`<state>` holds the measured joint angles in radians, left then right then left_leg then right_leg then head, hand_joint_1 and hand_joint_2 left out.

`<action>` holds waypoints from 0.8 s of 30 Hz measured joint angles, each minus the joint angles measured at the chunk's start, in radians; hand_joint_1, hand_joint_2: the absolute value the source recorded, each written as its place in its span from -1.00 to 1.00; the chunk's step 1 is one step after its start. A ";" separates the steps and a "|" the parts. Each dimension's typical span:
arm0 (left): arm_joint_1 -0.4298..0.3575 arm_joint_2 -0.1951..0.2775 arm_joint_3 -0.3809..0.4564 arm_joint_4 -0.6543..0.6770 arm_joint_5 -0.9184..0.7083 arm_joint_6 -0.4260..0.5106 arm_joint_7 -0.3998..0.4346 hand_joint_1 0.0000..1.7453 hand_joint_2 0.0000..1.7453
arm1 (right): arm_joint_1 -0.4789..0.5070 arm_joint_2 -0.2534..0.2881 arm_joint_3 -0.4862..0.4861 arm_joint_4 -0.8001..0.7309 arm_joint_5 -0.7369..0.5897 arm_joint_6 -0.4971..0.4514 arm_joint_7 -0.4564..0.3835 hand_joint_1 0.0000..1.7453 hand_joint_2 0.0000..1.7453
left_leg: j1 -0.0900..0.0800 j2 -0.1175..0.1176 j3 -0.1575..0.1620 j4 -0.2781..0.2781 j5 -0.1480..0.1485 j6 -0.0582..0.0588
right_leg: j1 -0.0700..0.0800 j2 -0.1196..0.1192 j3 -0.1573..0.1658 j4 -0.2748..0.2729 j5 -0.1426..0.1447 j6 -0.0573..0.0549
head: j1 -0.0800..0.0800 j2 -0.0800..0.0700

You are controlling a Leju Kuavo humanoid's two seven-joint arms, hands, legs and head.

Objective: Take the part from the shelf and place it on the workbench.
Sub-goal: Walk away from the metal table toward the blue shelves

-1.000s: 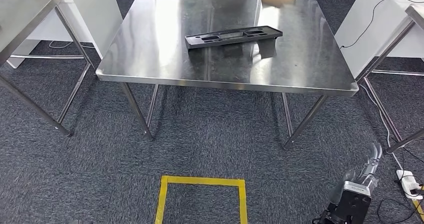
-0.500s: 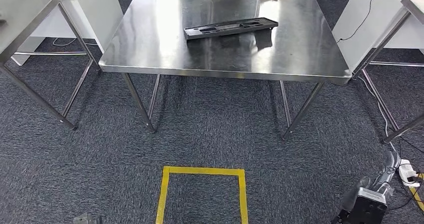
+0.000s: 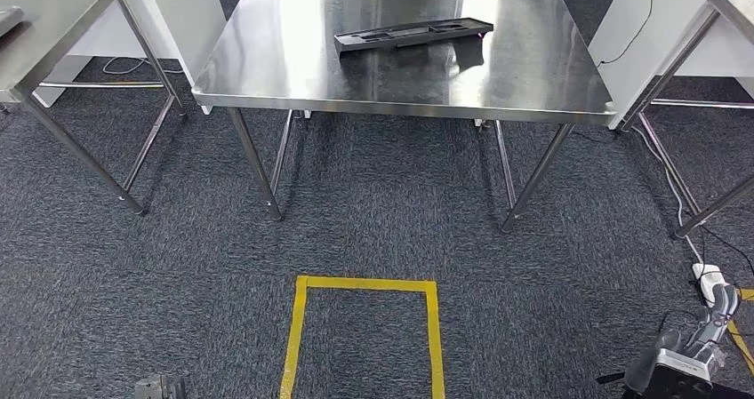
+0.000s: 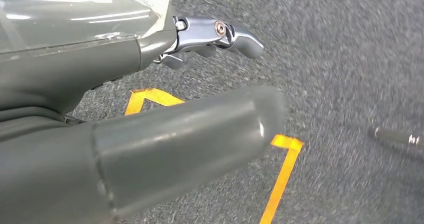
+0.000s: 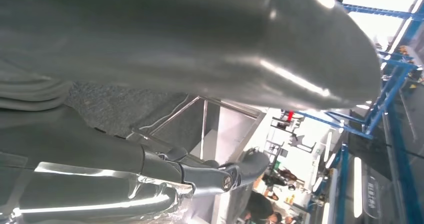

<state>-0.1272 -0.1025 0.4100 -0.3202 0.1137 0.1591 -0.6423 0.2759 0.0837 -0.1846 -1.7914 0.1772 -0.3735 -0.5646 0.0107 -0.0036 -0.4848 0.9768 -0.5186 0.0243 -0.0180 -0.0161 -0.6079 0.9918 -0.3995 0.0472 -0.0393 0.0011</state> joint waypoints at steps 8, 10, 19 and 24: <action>-0.001 -0.006 -0.001 -0.010 -0.003 0.001 0.007 -1.00 -1.00 | 0.007 0.019 -0.031 -0.006 0.005 0.019 0.001 -1.00 -1.00 | -0.004 0.015 -0.123 0.002 0.107 0.029 | -0.004 0.010 -0.015 0.280 -0.153 0.013 | 0.019 0.000; -0.001 -0.008 -0.002 -0.012 -0.006 0.001 0.008 -1.00 -1.00 | 0.007 0.025 -0.039 -0.011 0.005 0.026 0.005 -1.00 -1.00 | -0.006 0.015 -0.151 0.007 0.131 0.021 | -0.003 0.012 0.098 0.143 -0.126 0.019 | 0.020 0.000; 0.006 -0.012 -0.005 -0.019 -0.018 0.003 0.016 -1.00 -1.00 | 0.018 0.067 -0.081 -0.018 0.016 0.077 0.014 -1.00 -1.00 | 0.002 0.007 -0.210 0.137 -0.001 -0.031 | 0.004 0.006 0.145 -0.062 -0.097 -0.056 | 0.008 0.000; 0.004 -0.014 -0.007 -0.024 -0.021 0.009 0.019 -1.00 -1.00 | 0.018 0.093 -0.112 -0.016 0.024 0.110 0.014 -1.00 -1.00 | 0.002 0.005 -0.140 0.258 0.024 -0.031 | 0.009 0.005 0.054 -0.033 -0.037 -0.050 | 0.004 0.000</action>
<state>-0.1234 -0.1165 0.4028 -0.3441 0.0929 0.1679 -0.6232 0.2944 0.1767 -0.2966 -1.8074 0.2011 -0.2637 -0.5508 0.0130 0.0019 -0.6250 1.2346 -0.4949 -0.0063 -0.0094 -0.0110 -0.5537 0.9591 -0.4368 -0.0030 -0.0354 0.0011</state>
